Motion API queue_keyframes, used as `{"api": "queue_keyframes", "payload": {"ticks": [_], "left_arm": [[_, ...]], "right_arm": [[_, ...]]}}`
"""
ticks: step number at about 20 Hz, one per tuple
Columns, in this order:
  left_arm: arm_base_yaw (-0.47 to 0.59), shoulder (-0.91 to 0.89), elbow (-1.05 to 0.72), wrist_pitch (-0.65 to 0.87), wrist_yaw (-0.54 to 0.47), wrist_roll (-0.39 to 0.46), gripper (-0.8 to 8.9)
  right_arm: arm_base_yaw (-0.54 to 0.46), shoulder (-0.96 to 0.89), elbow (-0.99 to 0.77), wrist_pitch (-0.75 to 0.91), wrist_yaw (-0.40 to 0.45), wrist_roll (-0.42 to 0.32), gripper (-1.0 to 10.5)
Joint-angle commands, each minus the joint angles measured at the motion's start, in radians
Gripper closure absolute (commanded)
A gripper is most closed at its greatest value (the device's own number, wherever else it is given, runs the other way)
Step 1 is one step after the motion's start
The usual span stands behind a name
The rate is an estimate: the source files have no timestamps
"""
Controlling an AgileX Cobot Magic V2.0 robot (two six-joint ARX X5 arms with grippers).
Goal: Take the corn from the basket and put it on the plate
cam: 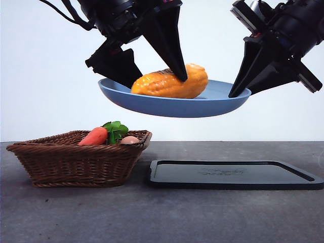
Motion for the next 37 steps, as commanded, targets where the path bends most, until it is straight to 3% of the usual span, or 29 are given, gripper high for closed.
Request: {"api": "queue_keyframes", "payload": {"ticks": [1,6,11,17,25,30,37], "left_arm": [[-0.011,0.019,0.020,0.000,-0.005,0.016,4.71],[-0.014,0.000,0.082,-0.060,-0.005,0.014,4.07],[-0.014,-0.006,0.237,-0.175,-0.005,0.047,4.07],[-0.014,-0.007,0.365,-0.232,-0.005,0.051,4.09],[-0.014,-0.008,0.392,-0.240,-0.005,0.050,4.09],[-0.014,-0.008,0.392,-0.240,-0.005,0.050,4.09],[-0.014,-0.008,0.392,-0.244,-0.005,0.051,4.09]], "right_arm": [[0.004,0.012,0.018,0.009,-0.006,-0.016,9.5],[0.004,0.013,0.018,-0.010,0.010,-0.040,9.5],[-0.001,0.013,0.018,-0.010,0.035,-0.042,9.5],[-0.090,0.038,0.018,0.024,0.035,-0.056,9.5],[-0.241,0.294,0.071,0.126,0.027,-0.060,9.5],[-0.254,0.446,0.166,0.117,0.025,-0.064,9.5],[-0.254,0.501,0.171,0.072,0.029,-0.094,9.5]]}}
